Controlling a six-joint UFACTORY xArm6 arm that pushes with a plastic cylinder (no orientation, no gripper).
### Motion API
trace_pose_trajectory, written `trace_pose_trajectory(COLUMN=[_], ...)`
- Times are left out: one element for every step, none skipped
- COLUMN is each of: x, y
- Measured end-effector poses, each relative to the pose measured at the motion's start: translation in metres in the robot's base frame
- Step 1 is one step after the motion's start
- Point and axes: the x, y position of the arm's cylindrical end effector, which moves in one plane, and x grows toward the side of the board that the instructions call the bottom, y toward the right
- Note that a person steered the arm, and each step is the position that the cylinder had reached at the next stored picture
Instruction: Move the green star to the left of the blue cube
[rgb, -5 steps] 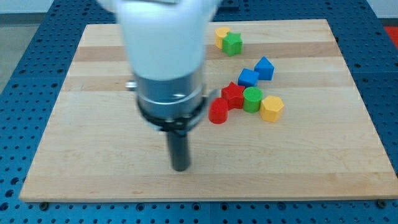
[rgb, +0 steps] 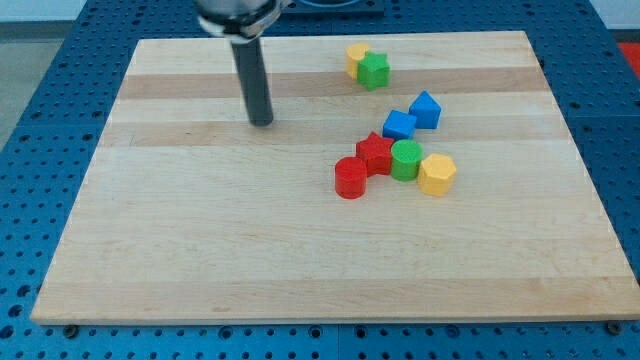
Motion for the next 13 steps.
trace_pose_trajectory(x=[-0.042,-0.083,-0.12,-0.141,-0.143,-0.14,-0.128,-0.117,-0.106,-0.105,-0.096,-0.081,-0.069], y=[0.02,0.034,0.044,0.072,0.124,0.156,0.172,0.173,0.173,0.156,0.149,0.149,0.149])
